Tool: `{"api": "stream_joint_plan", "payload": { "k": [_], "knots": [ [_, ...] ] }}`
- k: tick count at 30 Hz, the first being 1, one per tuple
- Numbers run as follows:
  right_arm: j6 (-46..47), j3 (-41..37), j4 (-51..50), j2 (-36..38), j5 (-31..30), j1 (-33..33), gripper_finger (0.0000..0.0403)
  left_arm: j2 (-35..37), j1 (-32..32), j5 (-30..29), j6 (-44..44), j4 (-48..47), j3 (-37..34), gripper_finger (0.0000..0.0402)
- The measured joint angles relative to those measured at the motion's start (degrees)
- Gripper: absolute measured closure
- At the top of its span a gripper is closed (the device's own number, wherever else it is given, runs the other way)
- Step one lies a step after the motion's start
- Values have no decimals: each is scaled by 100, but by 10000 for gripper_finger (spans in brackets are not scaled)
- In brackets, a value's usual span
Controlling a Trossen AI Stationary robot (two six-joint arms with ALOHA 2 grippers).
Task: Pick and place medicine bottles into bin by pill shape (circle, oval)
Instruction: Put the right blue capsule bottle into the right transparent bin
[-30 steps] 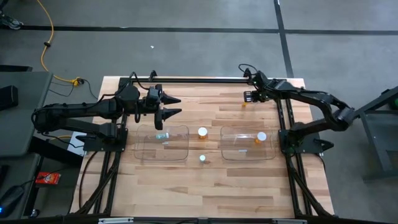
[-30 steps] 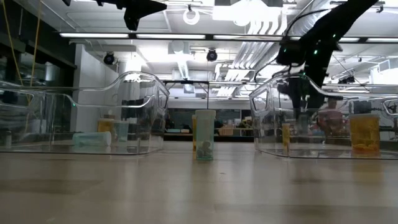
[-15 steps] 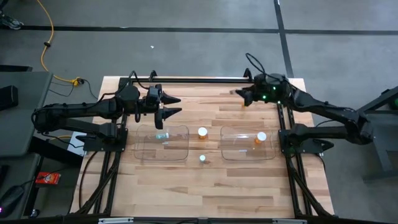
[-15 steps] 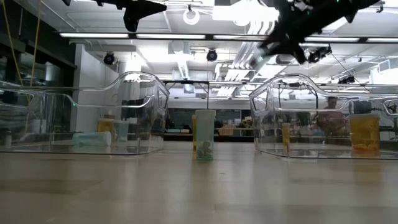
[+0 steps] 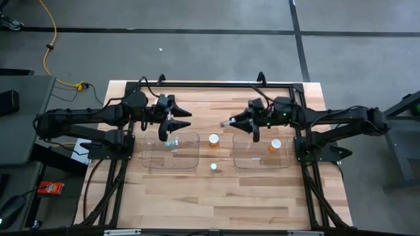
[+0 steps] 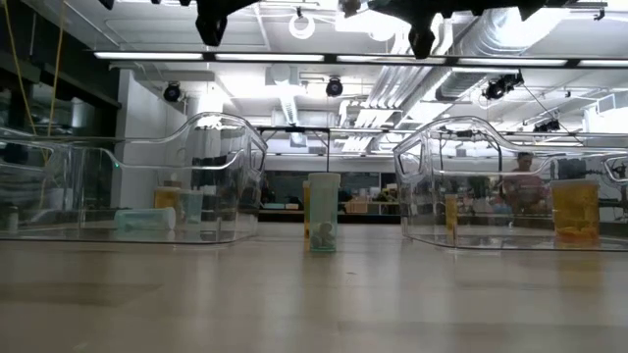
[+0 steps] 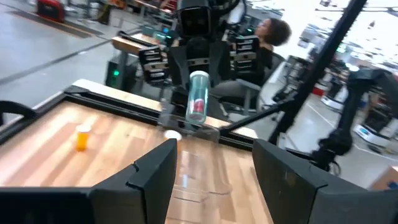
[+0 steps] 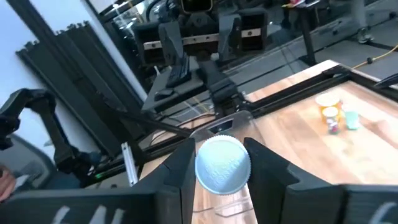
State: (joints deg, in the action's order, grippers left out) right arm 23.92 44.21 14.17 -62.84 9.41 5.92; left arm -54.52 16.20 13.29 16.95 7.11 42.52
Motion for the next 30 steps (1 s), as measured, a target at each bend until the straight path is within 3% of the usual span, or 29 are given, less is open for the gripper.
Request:
{"api": "stream_joint_plan", "payload": {
  "k": [18, 21, 24, 30],
  "knots": [
    [254, 235, -319, -8, 61, -106, 307, 0, -137, -200, -26, 0, 0, 202],
    [137, 828, -1486, -10, 39, -241, 307, 0, -137, -204, -108, 0, -2, 202],
    [231, 1529, -3376, -95, -401, -462, 307, 0, -135, -215, -108, -2, -2, 202],
    [1998, 2384, -6684, -345, -1168, -1011, 307, -2, -135, -217, -108, -19, -2, 202]
  ]
}}
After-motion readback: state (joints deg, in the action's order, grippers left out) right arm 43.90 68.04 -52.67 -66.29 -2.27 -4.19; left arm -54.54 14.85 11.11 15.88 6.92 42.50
